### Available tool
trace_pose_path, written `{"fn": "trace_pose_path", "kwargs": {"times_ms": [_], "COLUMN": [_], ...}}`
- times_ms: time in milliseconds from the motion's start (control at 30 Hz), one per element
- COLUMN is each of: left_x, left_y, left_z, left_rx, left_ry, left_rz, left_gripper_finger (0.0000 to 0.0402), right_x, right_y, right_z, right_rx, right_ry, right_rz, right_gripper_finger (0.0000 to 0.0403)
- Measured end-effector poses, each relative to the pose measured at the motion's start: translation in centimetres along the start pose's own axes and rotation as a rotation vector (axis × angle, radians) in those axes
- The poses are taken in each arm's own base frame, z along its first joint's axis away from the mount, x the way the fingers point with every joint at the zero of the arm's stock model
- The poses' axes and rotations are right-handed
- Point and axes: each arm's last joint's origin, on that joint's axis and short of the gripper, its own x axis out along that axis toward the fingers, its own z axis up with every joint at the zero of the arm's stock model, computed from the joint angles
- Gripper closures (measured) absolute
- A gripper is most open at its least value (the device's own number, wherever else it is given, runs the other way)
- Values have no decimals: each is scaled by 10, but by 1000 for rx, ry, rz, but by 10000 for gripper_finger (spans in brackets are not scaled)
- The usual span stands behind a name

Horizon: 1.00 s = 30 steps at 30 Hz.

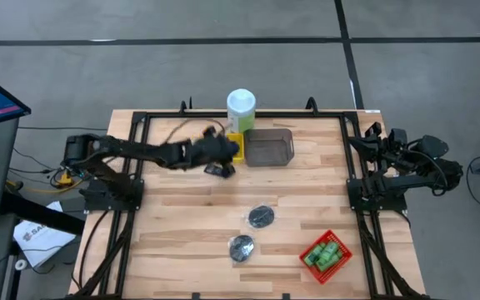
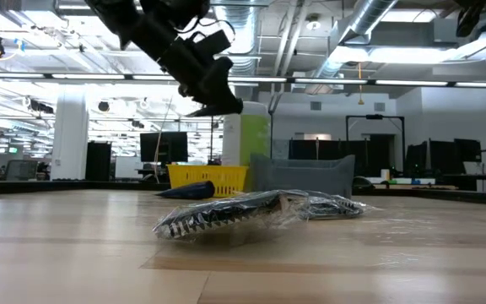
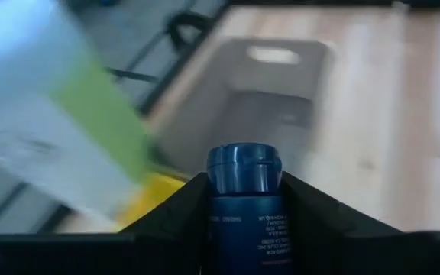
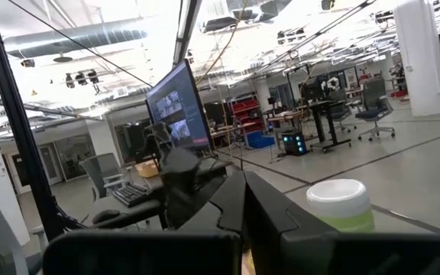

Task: Pick & Place Travel size toiletries
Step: Put the dark blue shaving cream into the yellow basket

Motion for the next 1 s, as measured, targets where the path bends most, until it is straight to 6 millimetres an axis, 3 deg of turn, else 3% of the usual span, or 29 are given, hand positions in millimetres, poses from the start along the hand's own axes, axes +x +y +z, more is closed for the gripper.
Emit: {"fn": "trace_pose_path", "kwargs": {"times_ms": [233, 400, 533, 767, 1000], "left_x": [10, 25, 39, 65, 75], "left_y": [64, 83, 80, 56, 43], "left_z": [3, -8, -20, -46, -58], "left_rx": [14, -10, -9, 20, 88], "left_ry": [2, 35, 81, 180, 220], "left_rz": [57, -9, -86, -204, -236], "left_gripper_finger": [274, 272, 273, 271, 271], "right_x": [0, 0, 0, 0, 0], "right_y": [0, 0, 0, 0, 1], "right_z": [2, 2, 2, 3, 5], "right_rx": [9, 9, 11, 20, 28], "right_ry": [-20, -20, -20, -28, -46], "right_rz": [3, 3, 3, 4, 7], "right_gripper_finger": [402, 402, 402, 402, 402]}}
